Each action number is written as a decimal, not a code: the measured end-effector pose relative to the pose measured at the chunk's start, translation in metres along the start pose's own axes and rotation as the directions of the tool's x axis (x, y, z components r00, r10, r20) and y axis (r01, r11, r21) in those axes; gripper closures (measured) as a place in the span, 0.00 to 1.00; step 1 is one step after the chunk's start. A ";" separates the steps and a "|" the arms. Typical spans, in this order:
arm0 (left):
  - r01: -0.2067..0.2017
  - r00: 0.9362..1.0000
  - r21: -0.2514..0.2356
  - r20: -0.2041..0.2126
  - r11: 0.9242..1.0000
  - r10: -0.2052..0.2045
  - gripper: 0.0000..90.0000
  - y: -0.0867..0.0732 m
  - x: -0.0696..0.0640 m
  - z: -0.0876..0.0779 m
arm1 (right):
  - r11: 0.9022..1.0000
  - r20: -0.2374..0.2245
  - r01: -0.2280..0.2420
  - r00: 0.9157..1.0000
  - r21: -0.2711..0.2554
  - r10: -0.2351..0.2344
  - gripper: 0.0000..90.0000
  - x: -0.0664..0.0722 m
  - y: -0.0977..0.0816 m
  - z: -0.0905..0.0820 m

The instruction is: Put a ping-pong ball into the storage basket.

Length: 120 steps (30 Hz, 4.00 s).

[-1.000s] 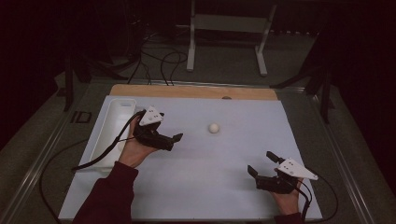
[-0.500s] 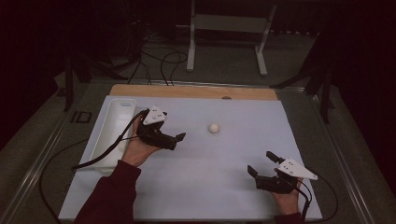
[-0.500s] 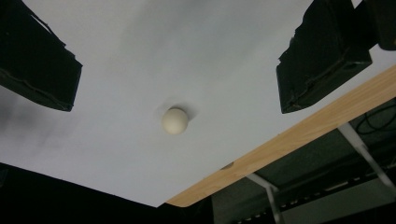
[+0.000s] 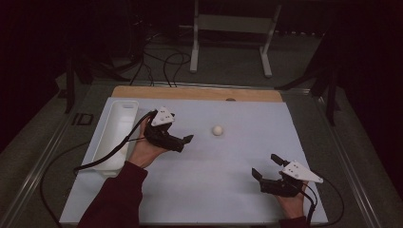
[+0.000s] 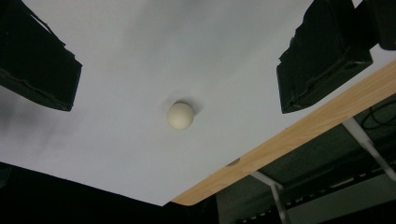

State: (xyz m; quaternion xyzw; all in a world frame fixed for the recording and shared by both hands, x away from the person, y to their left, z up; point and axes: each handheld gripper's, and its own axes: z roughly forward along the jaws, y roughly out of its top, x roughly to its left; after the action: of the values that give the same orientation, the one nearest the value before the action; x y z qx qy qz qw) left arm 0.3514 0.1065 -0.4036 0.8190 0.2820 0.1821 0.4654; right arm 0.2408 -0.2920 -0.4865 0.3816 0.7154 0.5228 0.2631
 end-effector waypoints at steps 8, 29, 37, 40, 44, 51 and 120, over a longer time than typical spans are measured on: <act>-0.015 1.000 -0.008 0.009 1.000 0.015 0.00 0.006 -0.005 0.005 | 1.000 0.000 0.000 1.000 0.001 0.000 0.08 0.000 0.000 0.000; -0.017 1.000 -0.034 0.025 0.999 0.018 0.00 0.021 -0.005 0.013 | 1.000 0.000 0.001 1.000 -0.001 -0.001 0.08 -0.001 0.000 0.000; -0.013 0.999 -0.026 0.030 1.000 0.014 0.00 0.022 -0.004 0.017 | 1.000 0.000 0.001 1.000 -0.001 -0.001 0.08 0.000 0.000 0.000; -0.016 0.999 -0.021 0.031 1.000 0.017 0.00 0.023 -0.004 0.018 | 1.000 0.001 0.001 1.000 0.000 -0.001 0.09 0.000 0.000 0.000; -0.057 0.998 -0.003 0.034 0.998 0.057 0.00 0.029 -0.012 0.025 | 1.000 0.000 0.001 1.000 -0.001 -0.001 0.09 0.000 0.000 0.000; -0.036 0.999 0.000 0.038 0.999 0.036 0.00 0.029 -0.010 0.031 | 1.000 0.002 0.000 1.000 -0.002 0.000 0.08 -0.001 0.000 -0.001; -0.014 0.998 0.043 0.063 0.999 0.011 0.01 0.029 -0.013 0.132 | 1.000 -0.002 -0.003 1.000 -0.013 0.003 0.08 -0.002 0.000 -0.003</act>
State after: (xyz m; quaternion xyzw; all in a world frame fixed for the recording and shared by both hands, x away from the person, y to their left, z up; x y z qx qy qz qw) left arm 0.4242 -0.0007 -0.4453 0.8361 0.2660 0.1527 0.4549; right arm 0.2398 -0.2947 -0.4854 0.3805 0.7115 0.5283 0.2643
